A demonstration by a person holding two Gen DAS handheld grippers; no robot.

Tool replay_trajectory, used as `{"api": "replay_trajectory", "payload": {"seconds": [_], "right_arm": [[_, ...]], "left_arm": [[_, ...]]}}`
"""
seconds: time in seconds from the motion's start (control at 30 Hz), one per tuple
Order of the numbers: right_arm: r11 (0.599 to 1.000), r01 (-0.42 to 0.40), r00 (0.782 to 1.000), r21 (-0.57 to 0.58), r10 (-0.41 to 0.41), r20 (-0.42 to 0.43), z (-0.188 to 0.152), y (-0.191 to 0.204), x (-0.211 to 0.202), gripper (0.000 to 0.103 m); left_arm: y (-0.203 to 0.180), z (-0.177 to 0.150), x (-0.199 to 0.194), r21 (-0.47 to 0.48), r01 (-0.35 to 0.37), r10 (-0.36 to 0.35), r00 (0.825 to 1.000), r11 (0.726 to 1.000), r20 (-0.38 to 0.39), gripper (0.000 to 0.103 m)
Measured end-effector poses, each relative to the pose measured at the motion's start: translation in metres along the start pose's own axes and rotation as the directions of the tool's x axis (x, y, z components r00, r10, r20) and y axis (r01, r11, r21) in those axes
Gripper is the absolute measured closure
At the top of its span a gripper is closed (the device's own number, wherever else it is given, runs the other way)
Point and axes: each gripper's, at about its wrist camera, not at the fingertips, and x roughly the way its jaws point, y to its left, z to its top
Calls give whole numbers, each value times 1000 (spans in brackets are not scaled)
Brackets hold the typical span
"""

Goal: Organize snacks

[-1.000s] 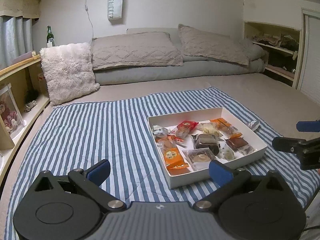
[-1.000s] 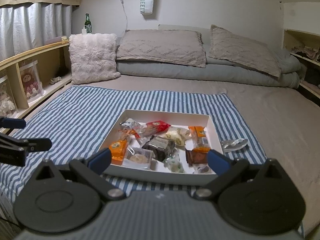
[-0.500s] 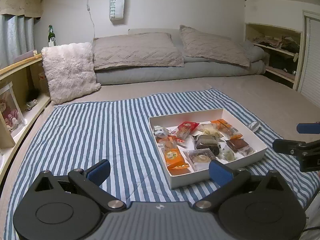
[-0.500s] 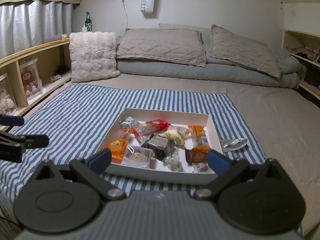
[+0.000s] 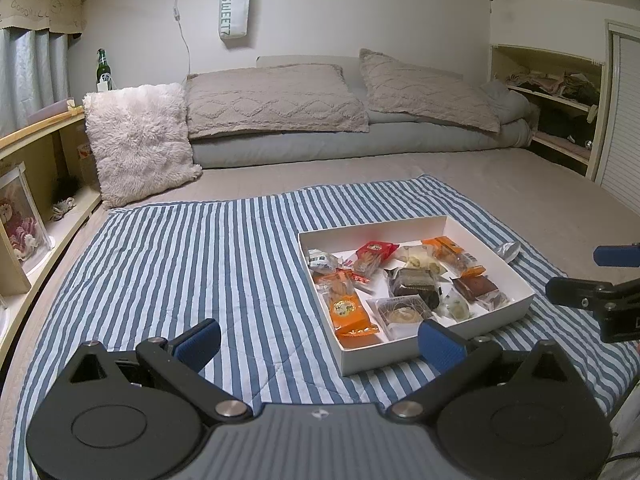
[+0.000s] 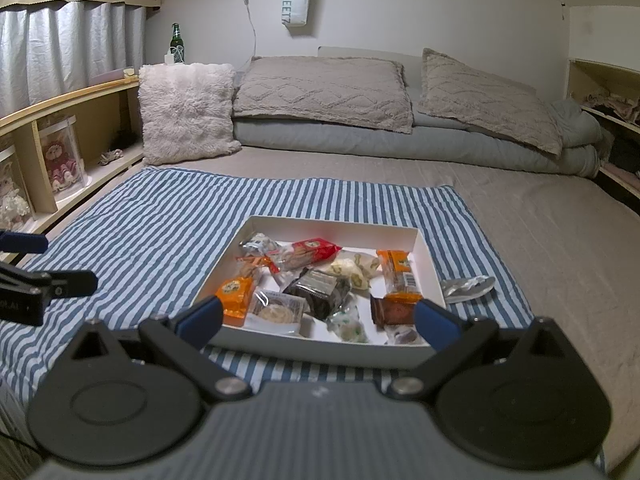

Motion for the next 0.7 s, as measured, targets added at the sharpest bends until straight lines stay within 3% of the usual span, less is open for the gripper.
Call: {"api": "replay_trajectory", "payload": {"seconds": [0.7], "right_arm": [[1000,-7,1000,-5,7,-4,0,-2,0,0]], "left_arm": [[0,-3,-1,13,-11,11,1000,1000,8,0]]}}
